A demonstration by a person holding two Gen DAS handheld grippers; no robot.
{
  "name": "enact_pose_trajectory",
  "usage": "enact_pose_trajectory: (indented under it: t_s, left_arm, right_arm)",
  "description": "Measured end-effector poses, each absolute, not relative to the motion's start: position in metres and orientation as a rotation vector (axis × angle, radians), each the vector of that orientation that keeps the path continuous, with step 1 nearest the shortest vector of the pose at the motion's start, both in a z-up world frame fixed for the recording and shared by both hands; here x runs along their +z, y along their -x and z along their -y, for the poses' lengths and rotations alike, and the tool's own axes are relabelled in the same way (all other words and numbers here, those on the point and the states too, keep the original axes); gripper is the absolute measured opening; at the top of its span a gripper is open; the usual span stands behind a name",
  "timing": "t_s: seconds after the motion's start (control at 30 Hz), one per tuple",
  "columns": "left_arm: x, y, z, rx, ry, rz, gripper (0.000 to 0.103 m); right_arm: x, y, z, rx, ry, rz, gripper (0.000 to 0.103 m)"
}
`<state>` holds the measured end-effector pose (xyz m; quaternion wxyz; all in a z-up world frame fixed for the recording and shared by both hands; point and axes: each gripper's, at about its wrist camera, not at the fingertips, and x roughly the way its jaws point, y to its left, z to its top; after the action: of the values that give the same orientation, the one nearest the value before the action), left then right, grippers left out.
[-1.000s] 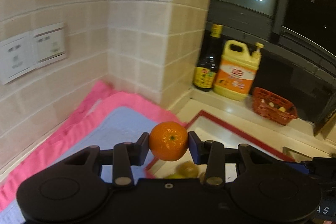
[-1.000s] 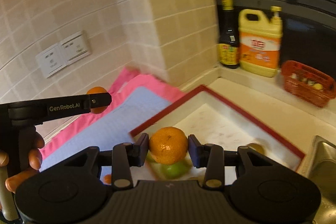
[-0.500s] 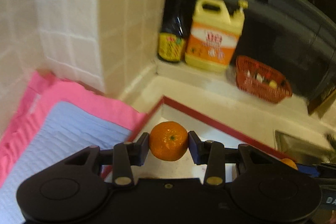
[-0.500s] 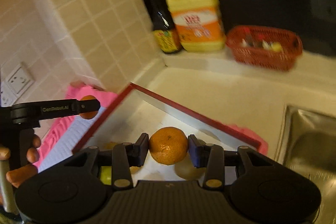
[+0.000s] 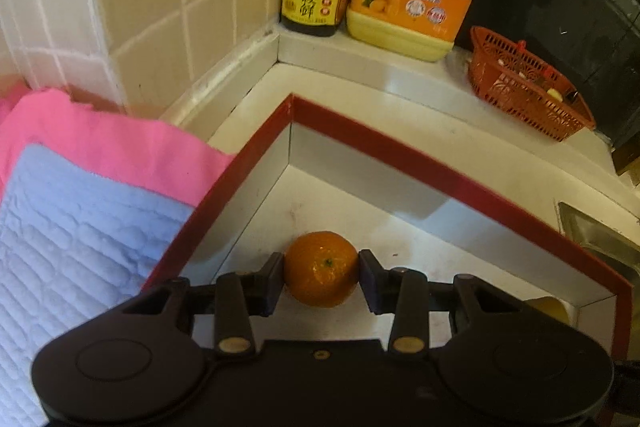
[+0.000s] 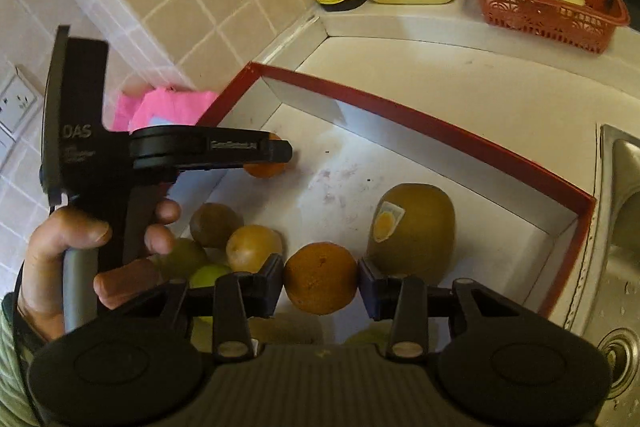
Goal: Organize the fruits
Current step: 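Open both tools to release the oranges into the box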
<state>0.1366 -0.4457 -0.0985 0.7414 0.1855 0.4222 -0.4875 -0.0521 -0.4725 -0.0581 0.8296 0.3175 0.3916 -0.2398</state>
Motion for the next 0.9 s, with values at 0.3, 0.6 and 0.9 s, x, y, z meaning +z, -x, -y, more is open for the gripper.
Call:
enact_pose_trajectory:
  t_s: [0.3,0.6,0.9]
  left_arm:
    - [-0.1,-0.143,0.445,-1.066,-0.383,-0.953,0.054]
    - [-0.09,-0.137,0.439,-1.081,-0.358,-0.978,0.078]
    - [-0.068,-0.13,0.425,-1.041,-0.357,-0.932,0.078]
  right_arm:
    - [-0.073,0.05,0.479,-0.52,-0.696,-0.917,0.044]
    - [-0.063,0.063,0.48,-0.52,-0.718,-0.888,0.047]
    - [-0.046,0.072,0.472,-0.498,-0.68,-0.845,0.047]
